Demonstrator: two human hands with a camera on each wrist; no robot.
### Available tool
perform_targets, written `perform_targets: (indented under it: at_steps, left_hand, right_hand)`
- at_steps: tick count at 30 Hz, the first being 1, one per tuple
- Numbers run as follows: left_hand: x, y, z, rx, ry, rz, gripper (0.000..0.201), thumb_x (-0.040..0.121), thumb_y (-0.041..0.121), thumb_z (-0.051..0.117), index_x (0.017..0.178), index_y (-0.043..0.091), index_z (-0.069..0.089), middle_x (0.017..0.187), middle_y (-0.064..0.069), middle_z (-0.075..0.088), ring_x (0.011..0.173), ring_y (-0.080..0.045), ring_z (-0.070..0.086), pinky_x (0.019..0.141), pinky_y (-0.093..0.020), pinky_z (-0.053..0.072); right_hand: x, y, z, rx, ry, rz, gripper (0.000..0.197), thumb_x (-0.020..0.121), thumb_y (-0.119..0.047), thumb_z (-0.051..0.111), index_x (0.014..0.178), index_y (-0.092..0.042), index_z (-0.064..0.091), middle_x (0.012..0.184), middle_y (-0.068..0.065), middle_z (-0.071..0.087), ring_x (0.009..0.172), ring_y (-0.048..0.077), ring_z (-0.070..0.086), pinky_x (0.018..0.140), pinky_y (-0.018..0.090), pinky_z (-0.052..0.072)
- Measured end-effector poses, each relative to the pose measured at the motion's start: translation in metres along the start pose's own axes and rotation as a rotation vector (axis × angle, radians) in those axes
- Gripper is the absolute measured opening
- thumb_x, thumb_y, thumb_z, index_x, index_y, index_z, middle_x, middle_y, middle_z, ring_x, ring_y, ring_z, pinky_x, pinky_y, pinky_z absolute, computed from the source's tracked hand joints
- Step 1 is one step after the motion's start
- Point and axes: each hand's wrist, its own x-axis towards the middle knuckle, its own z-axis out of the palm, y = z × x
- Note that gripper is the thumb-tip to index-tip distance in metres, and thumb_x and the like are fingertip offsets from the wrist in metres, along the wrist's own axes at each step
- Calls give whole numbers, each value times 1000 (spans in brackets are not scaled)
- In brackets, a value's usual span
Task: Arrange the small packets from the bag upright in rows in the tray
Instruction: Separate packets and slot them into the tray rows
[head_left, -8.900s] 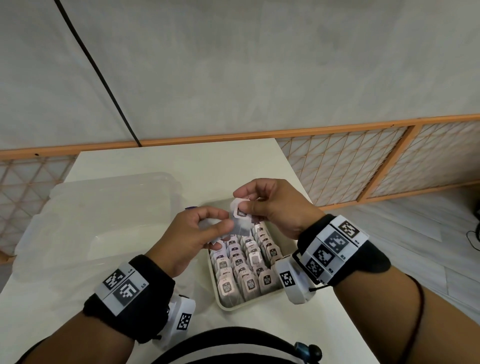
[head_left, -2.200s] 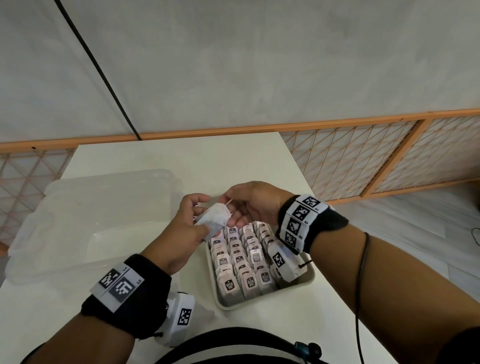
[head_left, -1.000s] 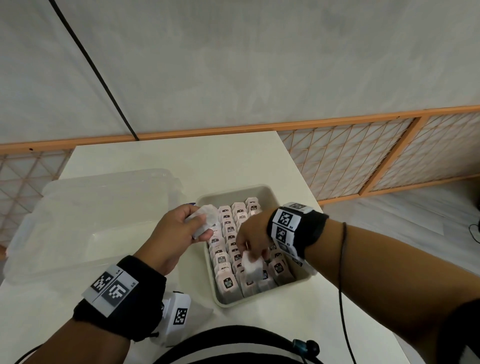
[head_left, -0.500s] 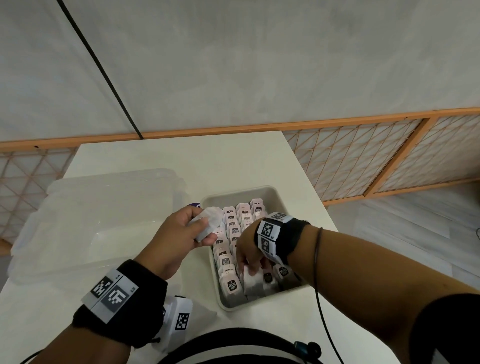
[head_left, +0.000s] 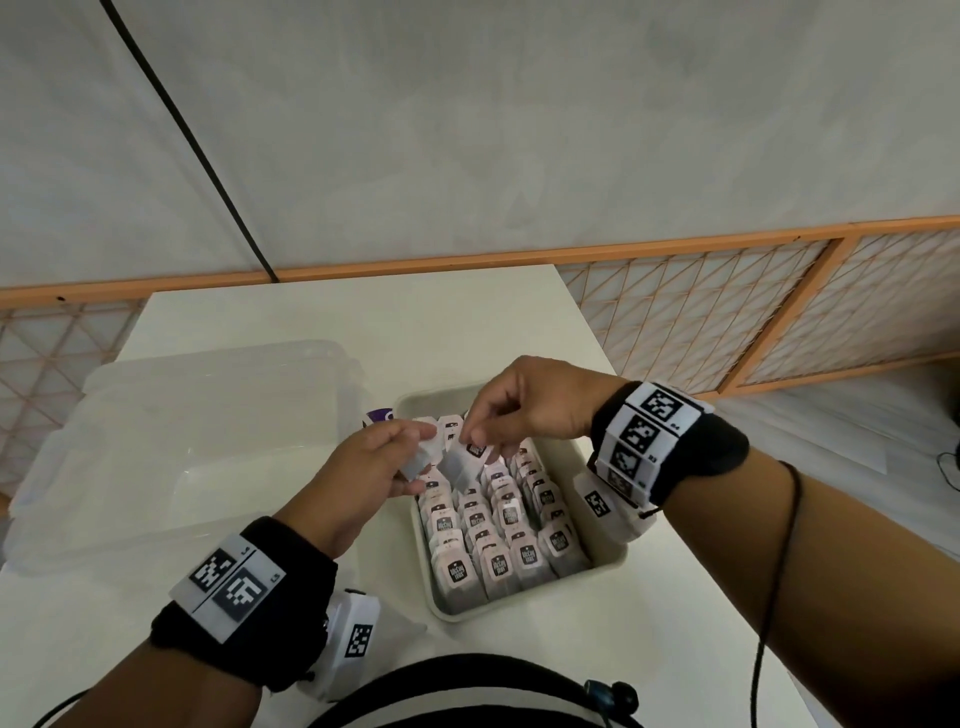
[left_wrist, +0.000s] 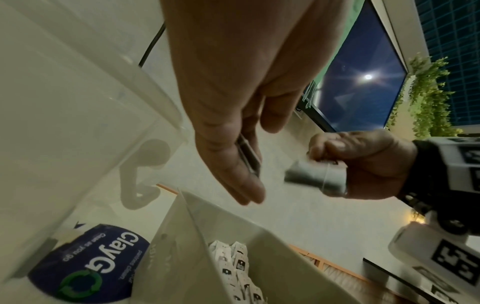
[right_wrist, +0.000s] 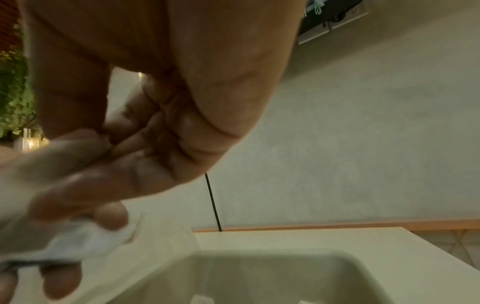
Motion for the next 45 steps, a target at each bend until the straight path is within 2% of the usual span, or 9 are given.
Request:
perform_targets:
  at_steps: [5, 14, 18, 21, 25, 28, 31, 34, 45]
  left_hand:
    - [-11, 7, 5, -77, -201, -39, 27, 97, 18, 45, 103, 1, 65, 96, -12, 72, 85, -25, 69, 75, -29, 58]
    - [-14, 10, 7, -83, -67, 34, 15, 93, 4, 54, 97, -4, 66, 89, -17, 73, 72, -28, 71, 66, -25, 57]
    - [-14, 7, 7, 10, -27, 3, 10, 90, 6, 60, 91, 2, 69, 90, -15, 73, 72, -29, 72, 72, -30, 59]
    - [-11, 2, 5, 179, 53, 14, 8, 87, 7, 63, 90, 12, 69, 88, -11, 71, 68, -24, 72, 68, -30, 58]
    - [-10, 0, 2, 246, 93, 21, 14, 87, 8, 59, 91, 18, 68, 84, -6, 68, 57, -15, 69, 77, -34, 55]
    - [-12, 0, 3, 245, 94, 16, 16, 88, 7, 58, 89, 19, 67, 83, -5, 67, 55, -12, 67, 77, -33, 55]
    - [-13, -1, 3, 243, 90, 13, 16, 88, 7, 57, 90, 18, 68, 87, -5, 66, 56, -11, 68, 70, -28, 55]
    - [-13, -1, 2, 249, 81, 11, 16, 89, 7, 56, 92, 18, 67, 83, -5, 64, 51, -7, 63, 65, -22, 50]
    - [-12, -3, 0, 238, 37, 15, 24, 88, 1, 52, 92, 20, 67, 97, -12, 64, 54, -7, 65, 64, -21, 50]
  right_hand:
    - [-6, -3, 2, 72, 89, -82, 14, 87, 0, 63, 95, -11, 60, 71, 10, 69, 55, 9, 65, 56, 19, 52]
    - [3, -1, 15, 115, 205, -67, 15, 86, -4, 67, 98, -9, 58, 75, 13, 70, 60, 21, 68, 60, 29, 58]
    - [8, 3, 17, -15, 247, -27, 12, 82, -11, 73, 93, -12, 67, 74, 4, 72, 59, 11, 66, 58, 19, 51]
    - [12, 8, 19, -147, 75, 109, 11, 81, -13, 74, 91, -14, 68, 78, 2, 73, 62, 7, 64, 60, 16, 51]
    - [23, 19, 39, -487, -337, 257, 13, 81, -14, 73, 90, -18, 65, 86, 2, 72, 68, 12, 68, 78, 31, 57]
    - [35, 25, 53, -640, -517, 298, 18, 83, -7, 69, 100, -11, 63, 72, 0, 63, 57, 11, 59, 56, 19, 54]
    - [47, 28, 62, -745, -627, 315, 31, 84, -5, 67, 115, -4, 61, 86, 5, 61, 56, 9, 53, 36, 8, 41]
    - [53, 30, 68, -874, -688, 267, 37, 86, -10, 67, 122, -6, 60, 97, 3, 57, 57, 4, 48, 32, 2, 34]
    - [61, 48, 74, -861, -620, 243, 30, 84, -8, 68, 113, -8, 65, 69, -9, 52, 54, 3, 48, 31, 2, 32]
